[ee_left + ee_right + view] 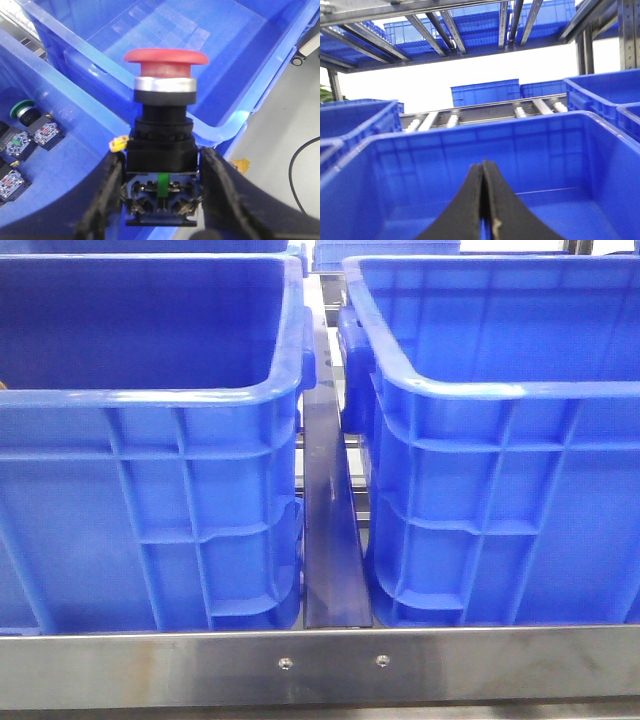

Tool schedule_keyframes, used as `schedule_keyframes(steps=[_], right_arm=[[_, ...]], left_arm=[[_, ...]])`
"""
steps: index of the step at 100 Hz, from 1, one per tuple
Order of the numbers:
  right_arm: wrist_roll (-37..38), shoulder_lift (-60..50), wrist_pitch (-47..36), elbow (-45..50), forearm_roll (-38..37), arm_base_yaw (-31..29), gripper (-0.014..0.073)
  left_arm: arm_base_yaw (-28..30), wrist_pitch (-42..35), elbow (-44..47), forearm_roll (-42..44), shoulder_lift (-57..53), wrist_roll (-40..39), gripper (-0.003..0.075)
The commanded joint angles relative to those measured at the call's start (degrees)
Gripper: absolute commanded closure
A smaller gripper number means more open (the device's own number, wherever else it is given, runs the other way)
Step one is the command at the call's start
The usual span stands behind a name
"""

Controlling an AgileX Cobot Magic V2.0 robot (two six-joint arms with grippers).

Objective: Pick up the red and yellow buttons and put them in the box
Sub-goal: 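Lift the red button and pass it to the right gripper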

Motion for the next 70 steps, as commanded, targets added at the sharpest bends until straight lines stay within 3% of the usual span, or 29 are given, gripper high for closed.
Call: schedule_keyframes(steps=[1,17,34,57,70], right_arm=[[3.08,0.42,4.64,-7.67,-0.22,0.14,0.0662],[3.55,7.72,25.93,-23.60,-0.12,0.14,0.0662],[3.55,18.37,39.91,-36.88,2.95,0.14,0.0662],[3.50,26.11,41.47,-40.18,9.85,0.14,0.0653],[1.79,29.27,42.26,-40.18,15.38,0.14,0.0512]], left_arm=[[-0.40,-4.14,-1.49,-0.04,-1.27,0.19,0.0739],[-0.40,-4.14,-1.49,-0.04,-1.27,0.19,0.0739],[-0.40,-4.14,-1.49,-0.04,-1.27,0.19,0.0739],[-0.40,-4.04,-1.49,-0.04,-1.27,0.19,0.0739],[-0.40,-3.92,-1.49,-0.04,-1.27,0.19,0.0739]])
